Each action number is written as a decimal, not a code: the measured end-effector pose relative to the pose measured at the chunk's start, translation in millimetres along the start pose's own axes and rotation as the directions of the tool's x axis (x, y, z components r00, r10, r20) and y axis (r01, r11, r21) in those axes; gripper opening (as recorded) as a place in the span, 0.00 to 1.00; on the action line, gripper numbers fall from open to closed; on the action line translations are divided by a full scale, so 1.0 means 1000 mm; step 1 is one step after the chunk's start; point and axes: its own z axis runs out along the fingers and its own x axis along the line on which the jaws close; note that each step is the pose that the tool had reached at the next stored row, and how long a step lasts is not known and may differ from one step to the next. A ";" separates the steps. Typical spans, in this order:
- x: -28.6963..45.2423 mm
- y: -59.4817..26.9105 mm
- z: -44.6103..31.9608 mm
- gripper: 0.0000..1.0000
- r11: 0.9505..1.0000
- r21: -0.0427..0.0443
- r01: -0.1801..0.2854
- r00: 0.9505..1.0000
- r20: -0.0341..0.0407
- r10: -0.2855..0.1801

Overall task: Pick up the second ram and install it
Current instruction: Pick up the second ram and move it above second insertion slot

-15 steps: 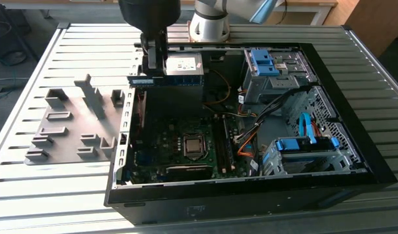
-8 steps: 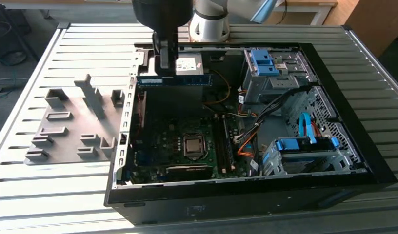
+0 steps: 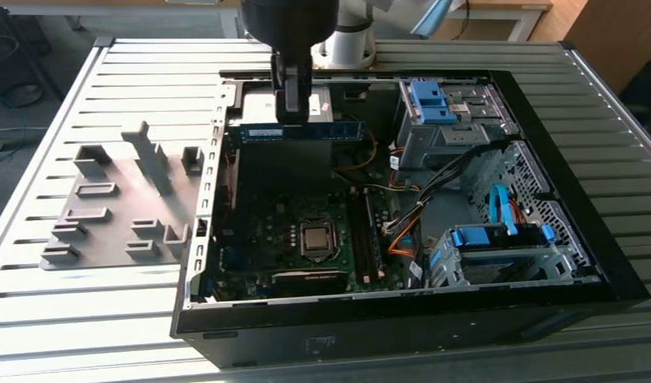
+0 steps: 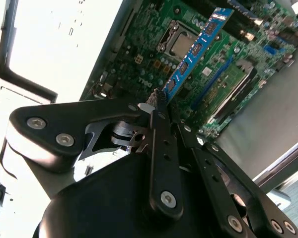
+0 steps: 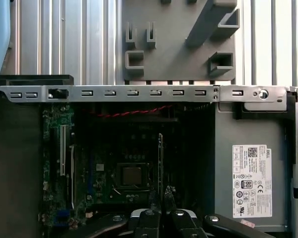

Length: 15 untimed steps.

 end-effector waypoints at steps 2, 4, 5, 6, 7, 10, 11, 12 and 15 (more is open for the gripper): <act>-0.0001 -0.0044 -0.0001 0.14 1.000 0.000 0.000 1.000 0.000 0.000; -0.0002 -0.0088 -0.0001 0.14 1.000 0.000 0.000 1.000 0.000 0.000; -0.0002 -0.0110 -0.0001 0.14 1.000 0.000 0.000 1.000 0.000 0.000; -0.0003 -0.0132 -0.0002 0.14 1.000 0.000 0.000 1.000 0.000 0.000; -0.0003 -0.0156 -0.0002 0.14 1.000 0.000 0.000 1.000 0.000 0.000; -0.0005 -0.0224 -0.0003 0.14 1.000 0.000 0.000 1.000 0.000 0.000; -0.0006 -0.0246 -0.0003 0.14 1.000 0.000 0.000 1.000 0.000 0.000; -0.0006 -0.0268 -0.0004 0.14 1.000 0.000 0.000 1.000 0.000 0.000; -0.0007 -0.0336 -0.0004 0.14 1.000 0.000 0.000 1.000 0.000 0.000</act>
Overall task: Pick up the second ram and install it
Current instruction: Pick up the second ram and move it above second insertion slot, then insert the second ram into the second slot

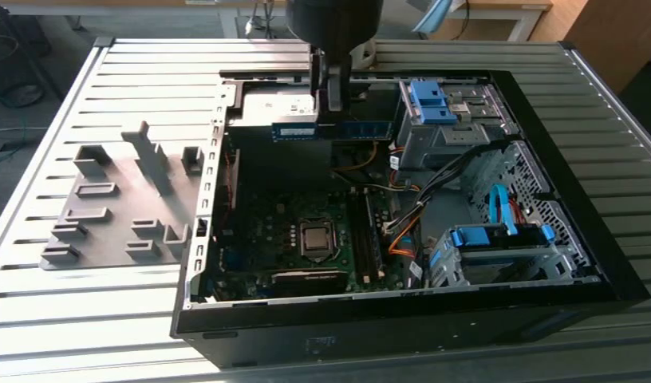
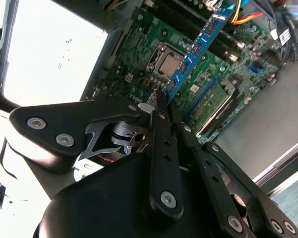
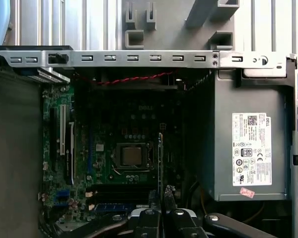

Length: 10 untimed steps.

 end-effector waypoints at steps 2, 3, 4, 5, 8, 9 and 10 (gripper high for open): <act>-0.0001 -0.0041 -0.0001 0.14 1.000 0.000 0.000 1.000 0.000 0.000; -0.0001 -0.0058 -0.0001 0.14 1.000 0.000 0.000 1.000 0.000 0.000; -0.0001 -0.0063 -0.0001 0.14 1.000 0.000 0.000 1.000 0.000 0.000; -0.0001 -0.0064 -0.0001 0.14 1.000 0.000 0.000 1.000 0.000 0.000; -0.0002 -0.0072 -0.0001 0.14 1.000 0.000 0.000 1.000 0.000 0.000; -0.0002 -0.0073 -0.0001 0.14 1.000 0.000 0.000 1.000 0.000 0.000; -0.0002 -0.0073 -0.0001 0.14 1.000 0.000 0.000 1.000 0.000 0.000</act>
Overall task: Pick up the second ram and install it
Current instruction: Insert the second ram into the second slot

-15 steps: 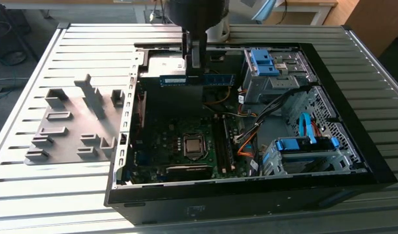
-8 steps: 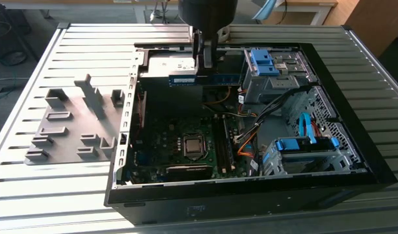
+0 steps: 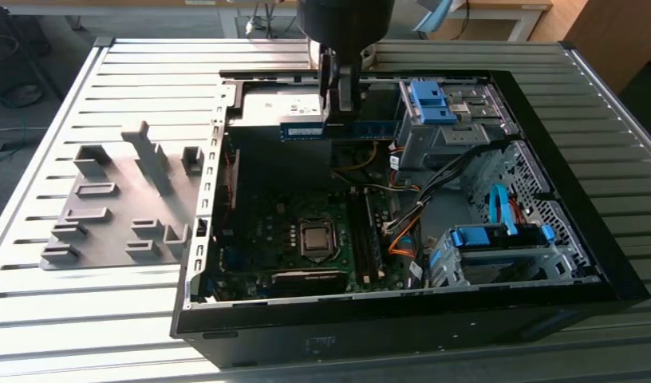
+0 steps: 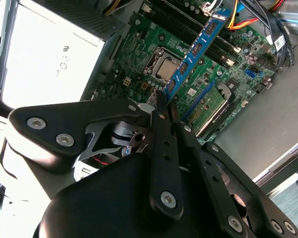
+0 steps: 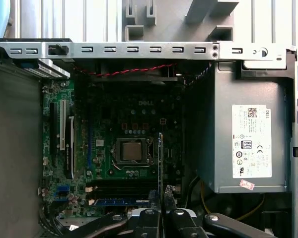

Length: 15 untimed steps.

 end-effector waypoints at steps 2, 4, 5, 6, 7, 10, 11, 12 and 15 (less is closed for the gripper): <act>0.0000 0.0000 0.0000 0.14 1.000 0.000 -0.001 1.000 0.000 0.001; 0.0000 0.0000 0.0000 0.14 1.000 0.000 -0.004 1.000 0.000 0.004; 0.0000 0.0000 0.0000 0.14 1.000 0.000 -0.005 1.000 0.000 0.005; 0.0000 0.0000 0.0000 0.14 1.000 0.000 -0.005 1.000 0.000 0.005; 0.0000 0.0000 0.0000 0.14 1.000 0.000 -0.005 1.000 0.000 0.005; 0.0000 -0.0001 0.0000 0.14 1.000 0.001 -0.024 1.000 0.000 0.024; 0.0000 -0.0001 0.0000 0.14 0.999 0.001 -0.035 0.999 0.000 0.035; 0.0000 -0.0001 0.0001 0.14 0.999 0.001 -0.047 0.999 0.001 0.047; 0.0000 -0.0001 0.0002 0.14 0.997 0.002 -0.082 0.997 0.001 0.082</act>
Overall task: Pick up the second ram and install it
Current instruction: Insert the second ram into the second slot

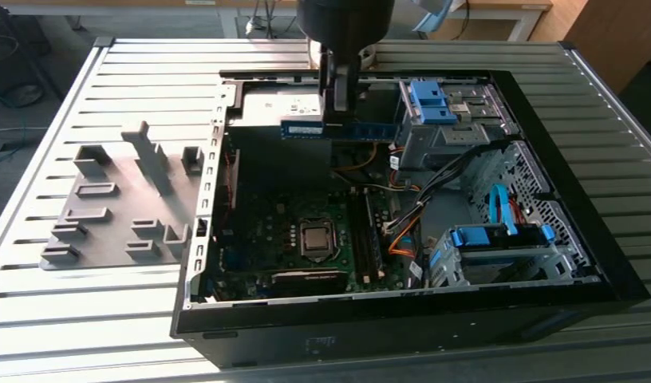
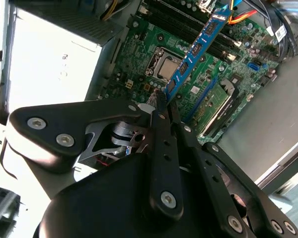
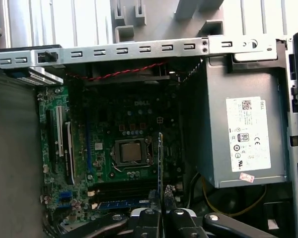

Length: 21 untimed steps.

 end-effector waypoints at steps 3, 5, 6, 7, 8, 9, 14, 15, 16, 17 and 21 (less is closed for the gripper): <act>0.0000 0.0000 0.0001 0.14 0.999 0.001 -0.032 0.999 0.000 0.032; 0.0000 -0.0001 0.0002 0.14 0.999 0.001 -0.052 0.999 0.001 0.052; 0.0000 -0.0001 0.0002 0.14 0.998 0.002 -0.063 0.998 0.001 0.063; 0.0000 -0.0001 0.0003 0.14 0.997 0.002 -0.073 0.997 0.001 0.073; 0.0000 -0.0002 0.0003 0.14 0.997 0.002 -0.083 0.997 0.001 0.083; 0.0000 -0.0002 0.0003 0.14 0.996 0.003 -0.093 0.996 0.001 0.093; 0.0000 -0.0006 0.0005 0.14 0.990 0.004 -0.140 0.990 0.002 0.140; -0.0001 -0.0007 0.0006 0.14 0.989 0.004 -0.150 0.989 0.002 0.150; -0.0001 -0.0008 0.0006 0.14 0.987 0.004 -0.160 0.987 0.003 0.160; -0.0001 -0.0009 0.0007 0.14 0.986 0.005 -0.169 0.986 0.003 0.169; -0.0001 -0.0013 0.0008 0.14 0.979 0.006 -0.206 0.979 0.004 0.206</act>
